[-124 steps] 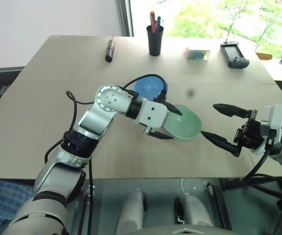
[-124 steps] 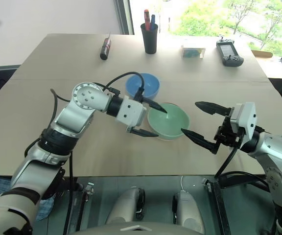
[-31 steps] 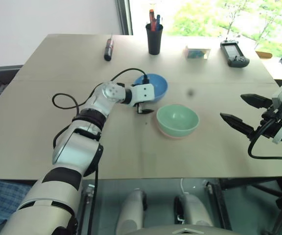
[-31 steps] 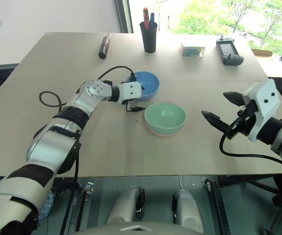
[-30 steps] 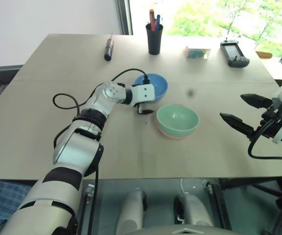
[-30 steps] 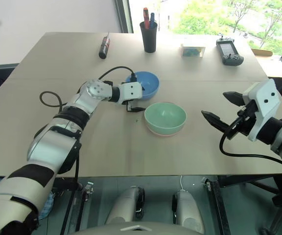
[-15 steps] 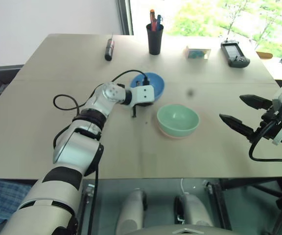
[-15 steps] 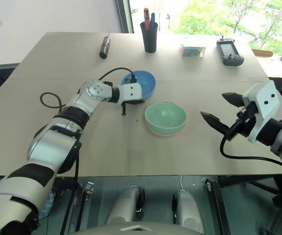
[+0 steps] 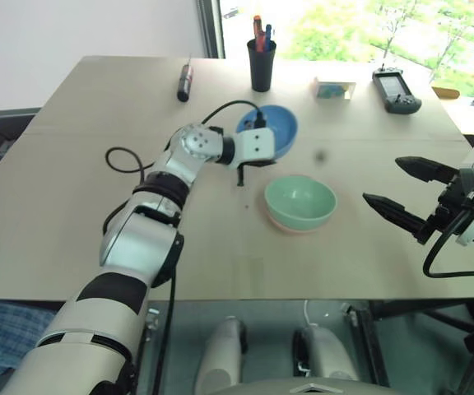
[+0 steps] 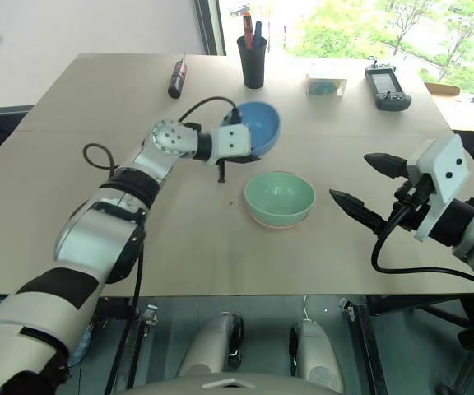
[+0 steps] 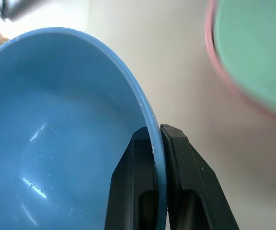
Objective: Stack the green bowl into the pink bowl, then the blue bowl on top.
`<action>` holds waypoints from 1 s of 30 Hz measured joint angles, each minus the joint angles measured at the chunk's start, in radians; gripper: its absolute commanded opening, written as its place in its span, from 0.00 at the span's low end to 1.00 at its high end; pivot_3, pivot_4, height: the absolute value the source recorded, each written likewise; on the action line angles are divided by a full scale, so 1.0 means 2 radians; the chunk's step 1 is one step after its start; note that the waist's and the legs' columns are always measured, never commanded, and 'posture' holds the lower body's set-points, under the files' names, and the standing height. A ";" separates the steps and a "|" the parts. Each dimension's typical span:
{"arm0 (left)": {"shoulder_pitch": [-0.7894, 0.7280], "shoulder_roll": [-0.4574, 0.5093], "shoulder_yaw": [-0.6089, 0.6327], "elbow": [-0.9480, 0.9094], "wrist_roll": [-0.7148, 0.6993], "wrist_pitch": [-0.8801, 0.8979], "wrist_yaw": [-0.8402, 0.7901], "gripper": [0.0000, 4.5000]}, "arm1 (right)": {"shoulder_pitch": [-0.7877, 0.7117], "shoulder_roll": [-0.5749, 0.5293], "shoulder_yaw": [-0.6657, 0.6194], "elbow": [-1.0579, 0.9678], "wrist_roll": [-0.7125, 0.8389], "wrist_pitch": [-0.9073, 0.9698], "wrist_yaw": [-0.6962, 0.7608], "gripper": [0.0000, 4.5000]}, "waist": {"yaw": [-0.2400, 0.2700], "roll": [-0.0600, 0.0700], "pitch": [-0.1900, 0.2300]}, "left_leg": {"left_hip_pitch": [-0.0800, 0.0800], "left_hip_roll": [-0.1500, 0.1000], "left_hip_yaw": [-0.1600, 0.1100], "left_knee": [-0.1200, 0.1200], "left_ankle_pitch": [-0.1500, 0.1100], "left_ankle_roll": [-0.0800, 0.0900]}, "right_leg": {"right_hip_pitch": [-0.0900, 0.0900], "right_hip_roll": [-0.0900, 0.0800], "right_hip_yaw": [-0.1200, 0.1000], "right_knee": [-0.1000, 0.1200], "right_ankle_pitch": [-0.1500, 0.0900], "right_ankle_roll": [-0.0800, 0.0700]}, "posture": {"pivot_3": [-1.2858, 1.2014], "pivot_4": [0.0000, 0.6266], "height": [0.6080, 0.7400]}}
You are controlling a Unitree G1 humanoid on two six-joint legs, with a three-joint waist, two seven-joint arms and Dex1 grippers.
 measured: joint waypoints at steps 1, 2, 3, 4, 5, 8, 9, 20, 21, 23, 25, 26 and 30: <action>-0.004 -0.004 0.002 -0.006 -0.005 0.000 -0.005 0.00 | 0.000 0.000 0.000 0.000 0.001 -0.001 0.000 1.00 | 0.000 0.000 0.000 | 0.000 0.000 0.000 0.000 0.000 0.000 | 0.000 0.000 0.000 0.000 0.000 0.000 | 0.52 0.24 1.00; -0.010 -0.009 0.006 -0.016 -0.017 -0.002 -0.020 0.00 | 0.000 -0.001 0.000 0.000 0.002 -0.002 0.000 1.00 | -0.001 0.000 0.000 | 0.000 0.000 0.000 0.000 0.000 0.000 | 0.000 0.000 0.000 0.000 0.000 0.000 | 0.52 0.24 1.00; -0.012 -0.012 0.011 -0.032 -0.031 -0.006 -0.039 0.00 | 0.001 -0.002 0.000 0.000 0.003 -0.003 0.000 1.00 | -0.001 0.000 0.000 | 0.000 0.000 0.000 0.000 0.000 0.000 | 0.000 0.000 0.000 0.000 0.000 0.000 | 0.52 0.24 1.00; -0.012 -0.017 0.015 -0.052 -0.049 -0.010 -0.067 0.00 | 0.003 -0.004 0.000 0.000 0.004 -0.003 0.000 1.00 | -0.001 0.000 0.000 | 0.000 0.000 0.000 0.000 0.000 0.000 | 0.000 0.000 0.000 0.000 0.000 0.000 | 0.52 0.24 1.00; -0.012 -0.020 0.016 -0.065 -0.060 -0.014 -0.086 0.00 | 0.003 -0.004 0.000 0.000 0.005 -0.004 0.000 1.00 | -0.002 0.000 0.000 | 0.000 0.000 0.000 0.000 0.000 0.000 | 0.000 0.000 0.000 0.000 0.000 0.000 | 0.52 0.24 1.00; -0.004 -0.021 0.016 -0.131 -0.104 -0.017 -0.170 0.00 | 0.005 -0.005 0.000 0.000 0.007 -0.004 -0.001 1.00 | -0.002 0.000 0.000 | 0.001 0.000 0.000 0.000 0.000 0.000 | 0.000 0.000 0.001 0.000 0.000 0.000 | 0.52 0.24 1.00; -0.004 -0.022 0.016 -0.134 -0.107 -0.017 -0.175 0.00 | 0.005 -0.005 0.000 0.000 0.007 -0.004 -0.001 1.00 | -0.002 0.000 0.000 | 0.001 0.000 0.000 0.000 0.000 0.000 | 0.000 0.000 0.001 0.000 0.000 0.000 | 0.52 0.24 1.00; 0.062 0.095 -0.087 -0.322 -0.241 0.087 -0.275 0.14 | 0.014 -0.006 0.000 0.000 0.012 -0.015 -0.003 1.00 | 0.000 0.000 0.000 | 0.001 0.000 0.000 0.001 0.000 0.000 | 0.001 0.000 0.001 0.001 0.000 0.000 | 0.52 0.24 1.00; 0.068 0.102 -0.095 -0.335 -0.258 0.097 -0.275 0.21 | 0.014 -0.007 0.000 0.000 0.012 -0.015 -0.004 1.00 | 0.000 0.000 0.000 | 0.001 0.000 0.000 0.001 0.000 0.000 | 0.001 0.000 0.001 0.001 0.000 0.000 | 0.52 0.24 1.00; 0.076 0.113 -0.107 -0.354 -0.278 0.107 -0.275 0.40 | 0.014 -0.007 0.000 0.000 0.011 -0.015 -0.005 1.00 | -0.001 0.000 0.000 | 0.001 0.000 0.000 0.001 0.000 0.000 | 0.001 0.000 0.001 0.001 0.000 0.000 | 0.52 0.24 1.00; 0.082 0.122 -0.117 -0.367 -0.290 0.116 -0.275 0.60 | 0.014 -0.008 0.000 0.000 0.012 -0.016 -0.007 1.00 | -0.001 0.000 0.000 | 0.002 0.000 0.000 0.001 0.000 0.000 | 0.001 0.000 0.001 0.002 0.000 0.000 | 0.52 0.24 1.00; 0.083 0.122 -0.117 -0.369 -0.294 0.117 -0.275 0.70 | 0.014 -0.008 0.001 0.000 0.012 -0.016 -0.006 1.00 | -0.001 0.000 0.000 | 0.002 0.000 0.000 0.001 0.000 0.000 | 0.001 0.000 0.001 0.002 0.000 0.000 | 0.52 0.24 1.00; 0.088 0.108 -0.096 -0.369 -0.293 0.120 -0.274 0.99 | 0.014 -0.011 0.004 0.000 0.012 -0.018 -0.006 1.00 | -0.001 0.000 0.000 | 0.002 0.000 0.000 0.001 0.000 0.000 | 0.001 0.000 0.001 0.002 0.000 0.000 | 0.52 0.24 1.00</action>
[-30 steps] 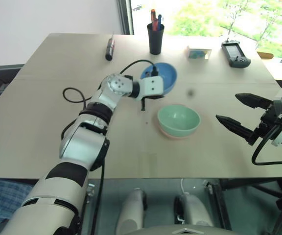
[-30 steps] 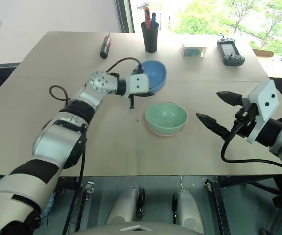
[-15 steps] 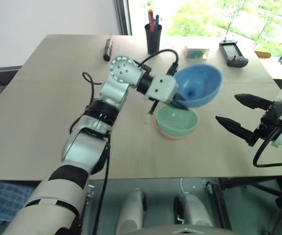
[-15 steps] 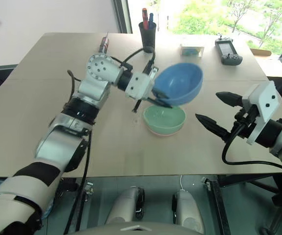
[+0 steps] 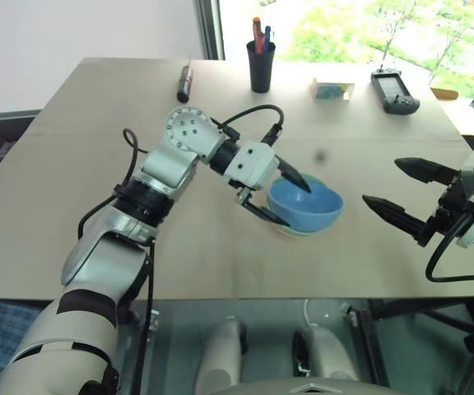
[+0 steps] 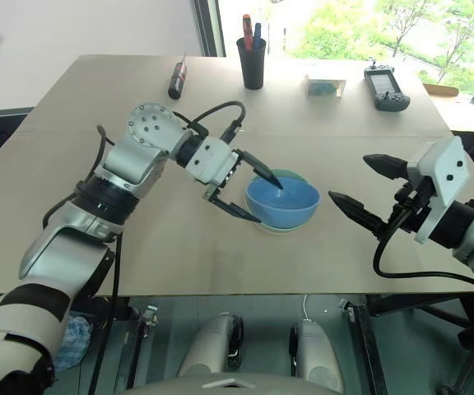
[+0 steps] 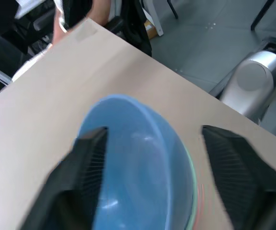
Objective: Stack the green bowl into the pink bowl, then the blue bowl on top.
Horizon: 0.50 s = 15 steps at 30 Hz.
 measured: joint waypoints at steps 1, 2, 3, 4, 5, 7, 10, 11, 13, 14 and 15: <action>0.003 -0.002 0.007 0.000 0.001 0.005 0.000 0.99 | 0.000 0.000 0.000 0.000 0.000 0.000 0.000 1.00 | 0.000 0.000 0.000 | 0.000 0.000 0.000 0.000 0.000 0.000 | 0.000 0.000 0.000 0.000 0.000 0.000 | 0.52 0.24 1.00; 0.006 -0.003 0.015 0.000 0.001 0.014 0.004 0.99 | 0.000 0.000 0.000 0.000 0.000 0.000 0.000 1.00 | 0.000 0.000 0.000 | 0.000 0.000 0.000 0.000 0.000 0.000 | 0.000 0.000 0.000 0.000 0.000 0.000 | 0.52 0.24 1.00; 0.011 -0.006 0.026 0.000 0.000 0.026 0.012 0.99 | 0.001 0.000 0.001 0.000 0.000 -0.001 0.000 1.00 | -0.001 0.000 0.000 | 0.000 0.000 0.000 0.000 0.000 0.000 | 0.000 0.000 0.000 0.000 0.000 0.000 | 0.52 0.24 1.00; 0.026 -0.008 0.047 -0.009 -0.007 0.057 0.032 0.99 | 0.011 0.000 0.001 0.000 -0.005 -0.007 0.001 1.00 | -0.001 0.000 0.000 | 0.000 0.000 0.000 0.000 0.000 0.000 | 0.000 0.000 0.000 0.000 0.000 0.000 | 0.52 0.24 1.00; 0.028 -0.008 0.049 -0.010 -0.008 0.059 0.034 0.99 | 0.012 0.000 0.001 0.000 -0.006 -0.008 0.001 1.00 | -0.001 0.000 0.000 | 0.000 0.000 0.000 0.000 0.000 0.000 | 0.000 0.000 0.000 0.000 0.000 0.000 | 0.52 0.24 1.00; 0.065 -0.005 0.083 -0.036 -0.027 0.112 0.071 0.99 | 0.038 0.009 0.002 0.000 -0.018 -0.018 0.004 1.00 | -0.001 0.000 0.000 | 0.001 0.000 0.000 0.000 0.000 0.000 | 0.000 0.000 0.000 0.000 0.000 0.000 | 0.52 0.24 1.00; 0.130 0.018 0.120 -0.083 -0.043 0.177 0.119 0.99 | 0.069 0.030 0.003 0.003 -0.031 -0.032 0.005 1.00 | -0.004 0.000 0.000 | 0.001 0.001 -0.001 0.000 0.000 0.000 | 0.000 0.000 0.001 0.001 0.000 0.000 | 0.52 0.24 1.00; 0.147 0.026 0.129 -0.096 -0.047 0.199 0.132 0.99 | 0.074 0.032 0.004 0.007 -0.037 -0.037 0.006 1.00 | -0.004 0.000 0.000 | 0.001 0.000 -0.001 0.000 0.000 0.000 | 0.000 0.000 0.001 0.001 0.000 0.000 | 0.52 0.24 1.00; 0.185 0.037 0.164 -0.136 -0.075 0.258 0.166 0.99 | 0.089 0.034 0.005 0.017 -0.052 -0.052 0.014 1.00 | -0.003 0.000 0.000 | 0.001 0.001 -0.001 0.000 0.000 0.000 | 0.000 0.000 0.001 0.001 0.000 0.001 | 0.52 0.24 1.00; 0.196 0.040 0.177 -0.147 -0.085 0.277 0.179 0.99 | 0.090 0.035 0.006 0.021 -0.057 -0.056 0.017 1.00 | -0.003 0.000 0.000 | 0.001 0.001 -0.001 0.000 0.000 0.000 | 0.000 0.000 0.001 0.001 -0.001 0.001 | 0.52 0.24 1.00; 0.217 0.044 0.199 -0.164 -0.098 0.297 0.197 0.99 | 0.090 0.038 0.008 0.025 -0.061 -0.066 0.022 1.00 | -0.002 0.000 0.000 | 0.002 0.001 -0.001 0.000 0.000 0.000 | 0.000 0.000 0.001 0.001 -0.001 0.001 | 0.52 0.24 1.00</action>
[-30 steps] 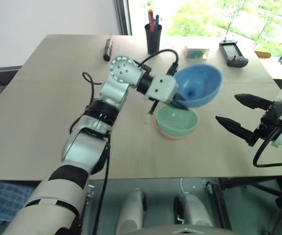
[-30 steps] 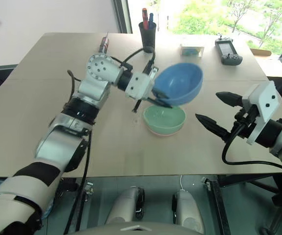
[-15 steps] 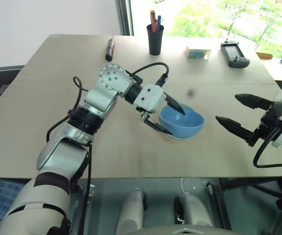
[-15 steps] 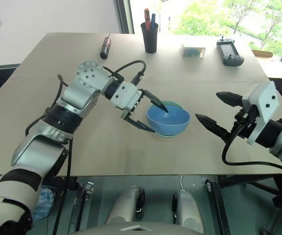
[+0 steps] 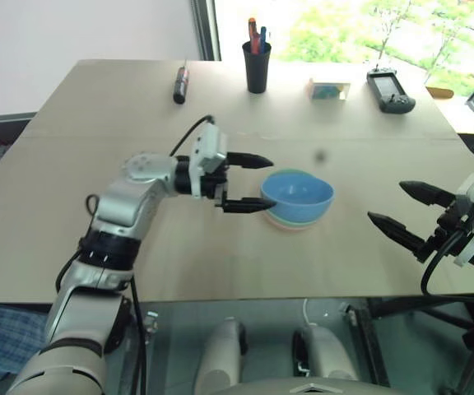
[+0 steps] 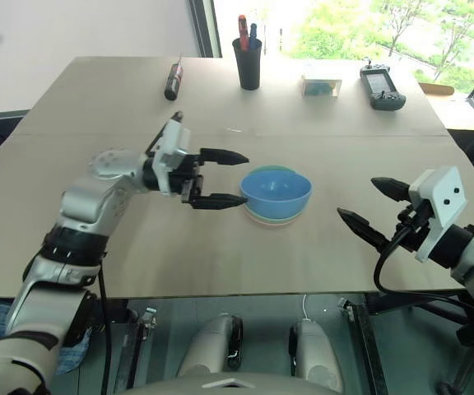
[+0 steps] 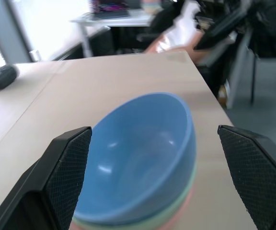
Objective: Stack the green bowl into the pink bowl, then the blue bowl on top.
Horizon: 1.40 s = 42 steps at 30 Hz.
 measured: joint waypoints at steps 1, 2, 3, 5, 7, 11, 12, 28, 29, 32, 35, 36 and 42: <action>0.014 0.003 0.014 -0.008 -0.007 0.011 0.011 0.99 | 0.001 0.001 0.001 0.005 -0.003 -0.006 0.004 1.00 | 0.000 0.000 0.000 | 0.000 0.000 0.000 0.000 0.000 0.000 | 0.000 0.000 0.000 0.000 0.000 0.000 | 0.52 0.24 1.00; 0.043 0.004 0.039 -0.021 -0.014 0.020 0.030 0.99 | -0.001 0.003 0.007 0.018 -0.011 -0.019 0.010 1.00 | 0.001 0.000 0.000 | 0.001 0.000 0.000 0.000 0.000 0.000 | 0.000 0.000 0.000 0.000 0.000 0.000 | 0.52 0.24 1.00; 0.050 0.004 0.044 -0.023 -0.016 0.022 0.034 0.99 | -0.001 0.005 0.008 0.022 -0.013 -0.022 0.013 1.00 | 0.001 0.000 0.000 | 0.001 0.000 0.000 0.000 0.000 0.000 | 0.000 0.000 0.000 0.000 0.000 0.000 | 0.52 0.24 1.00; 0.097 0.002 0.070 -0.039 -0.019 0.025 0.067 0.99 | -0.001 0.013 0.018 0.048 -0.029 -0.047 0.027 1.00 | 0.003 0.000 0.000 | 0.000 0.000 0.000 0.000 0.000 0.000 | 0.000 0.000 0.000 0.000 0.000 -0.001 | 0.52 0.24 1.00; 0.113 0.002 0.078 -0.042 -0.019 0.024 0.078 0.99 | -0.001 0.017 0.024 0.057 -0.036 -0.057 0.033 1.00 | 0.003 0.000 0.000 | 0.000 0.000 0.001 0.000 0.000 0.000 | 0.000 0.000 -0.001 0.000 0.001 -0.001 | 0.52 0.24 1.00; 0.169 0.003 0.114 -0.070 -0.019 0.012 0.100 0.99 | 0.014 0.030 0.043 0.084 -0.059 -0.097 0.060 1.00 | 0.003 0.000 0.000 | 0.000 0.000 0.001 0.000 0.000 0.000 | 0.000 0.000 0.000 0.000 0.001 -0.001 | 0.52 0.24 1.00; 0.179 0.003 0.121 -0.073 -0.019 0.008 0.104 0.99 | 0.019 0.032 0.048 0.091 -0.066 -0.106 0.065 1.00 | 0.003 0.000 0.000 | 0.000 0.000 0.001 0.000 0.000 0.000 | 0.000 0.000 0.000 0.000 0.001 -0.001 | 0.52 0.24 1.00; 0.254 0.003 0.157 -0.110 -0.015 -0.030 0.129 0.99 | 0.054 0.041 0.061 0.150 -0.098 -0.218 0.171 1.00 | 0.003 0.000 0.000 | 0.000 0.000 0.001 0.000 0.000 0.000 | 0.000 -0.001 0.000 0.000 0.000 -0.003 | 0.52 0.24 1.00; 0.255 0.003 0.157 -0.110 -0.015 -0.030 0.129 0.99 | 0.054 0.041 0.059 0.150 -0.094 -0.221 0.177 1.00 | 0.003 0.000 0.000 | 0.000 0.000 0.001 0.000 0.000 0.000 | 0.000 -0.001 0.000 0.000 0.000 -0.003 | 0.52 0.24 1.00; 0.256 0.004 0.157 -0.110 -0.015 -0.033 0.129 0.99 | 0.054 0.041 0.053 0.150 -0.087 -0.227 0.187 1.00 | 0.003 0.000 0.000 | 0.000 0.000 0.001 0.000 0.000 0.000 | 0.000 -0.001 0.000 0.000 0.000 -0.003 | 0.52 0.24 1.00; 0.257 0.004 0.157 -0.110 -0.015 -0.034 0.128 0.99 | 0.059 0.039 0.050 0.150 -0.086 -0.236 0.198 1.00 | 0.003 0.000 0.000 | 0.000 0.000 0.001 0.000 0.000 0.000 | 0.000 -0.001 0.000 0.000 -0.001 -0.003 | 0.52 0.24 1.00; 0.256 0.004 0.157 -0.110 -0.015 -0.034 0.127 0.99 | 0.060 0.039 0.050 0.150 -0.086 -0.237 0.200 1.00 | 0.003 0.000 0.000 | 0.000 0.000 0.001 0.000 0.000 0.000 | 0.000 -0.001 0.000 0.000 -0.001 -0.003 | 0.52 0.24 1.00; 0.255 0.006 0.155 -0.113 -0.015 -0.034 0.125 0.99 | 0.060 0.038 0.047 0.157 -0.090 -0.243 0.202 1.00 | 0.003 0.000 0.000 | 0.000 0.000 0.000 -0.001 0.000 0.000 | 0.000 -0.001 0.000 0.000 -0.001 -0.003 | 0.52 0.24 1.00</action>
